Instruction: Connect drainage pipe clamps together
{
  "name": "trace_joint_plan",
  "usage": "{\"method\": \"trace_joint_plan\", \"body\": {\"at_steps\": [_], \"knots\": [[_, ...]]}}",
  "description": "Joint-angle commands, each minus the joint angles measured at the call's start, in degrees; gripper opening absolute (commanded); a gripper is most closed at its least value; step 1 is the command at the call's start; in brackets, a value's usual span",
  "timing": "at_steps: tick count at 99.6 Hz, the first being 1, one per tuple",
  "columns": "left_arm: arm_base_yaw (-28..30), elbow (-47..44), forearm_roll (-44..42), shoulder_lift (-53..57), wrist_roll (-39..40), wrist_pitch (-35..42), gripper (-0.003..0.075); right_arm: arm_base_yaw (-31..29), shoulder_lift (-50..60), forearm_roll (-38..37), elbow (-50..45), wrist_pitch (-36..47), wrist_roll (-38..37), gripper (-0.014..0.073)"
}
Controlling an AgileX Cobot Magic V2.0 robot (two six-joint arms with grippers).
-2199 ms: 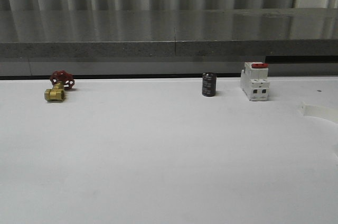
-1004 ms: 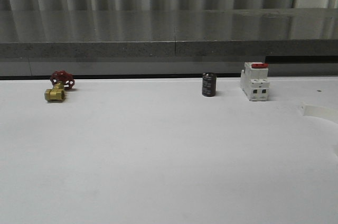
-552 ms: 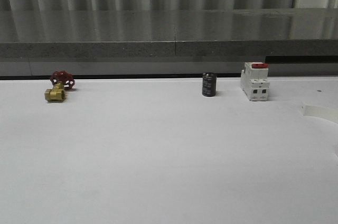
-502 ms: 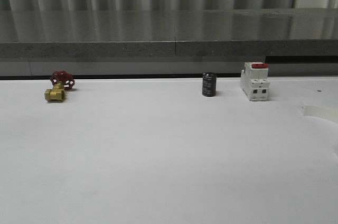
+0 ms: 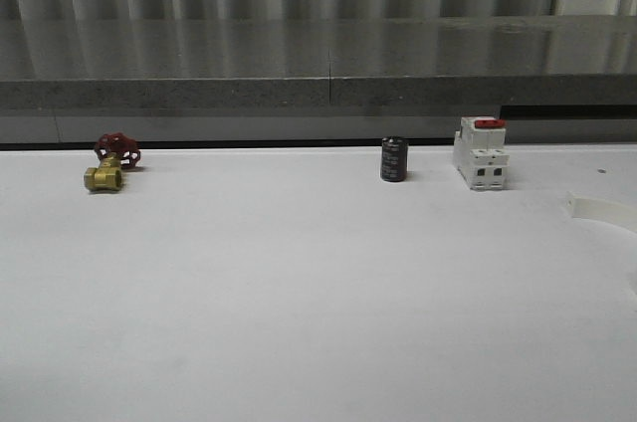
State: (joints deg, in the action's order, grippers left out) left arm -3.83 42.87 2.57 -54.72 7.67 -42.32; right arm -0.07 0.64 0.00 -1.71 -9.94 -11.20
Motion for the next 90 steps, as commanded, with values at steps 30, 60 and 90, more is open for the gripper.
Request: {"method": "trace_joint_plan", "body": {"at_steps": [30, 60, 90], "knots": [[9.8, 19.8, 0.1, -22.0, -11.9, -4.4, 0.0618, -0.2, 1.2, -0.4, 1.0, 4.8, 0.2, -0.0069], [16.3, 25.6, 0.4, -35.2, -16.2, -4.0, 0.0618, -0.2, 1.2, -0.4, 1.0, 4.8, 0.2, -0.0069], [17.2, 28.7, 0.4, -44.9, -16.3, 1.5, 0.0618, -0.2, 1.2, -0.4, 1.0, 4.8, 0.2, -0.0069]]}}
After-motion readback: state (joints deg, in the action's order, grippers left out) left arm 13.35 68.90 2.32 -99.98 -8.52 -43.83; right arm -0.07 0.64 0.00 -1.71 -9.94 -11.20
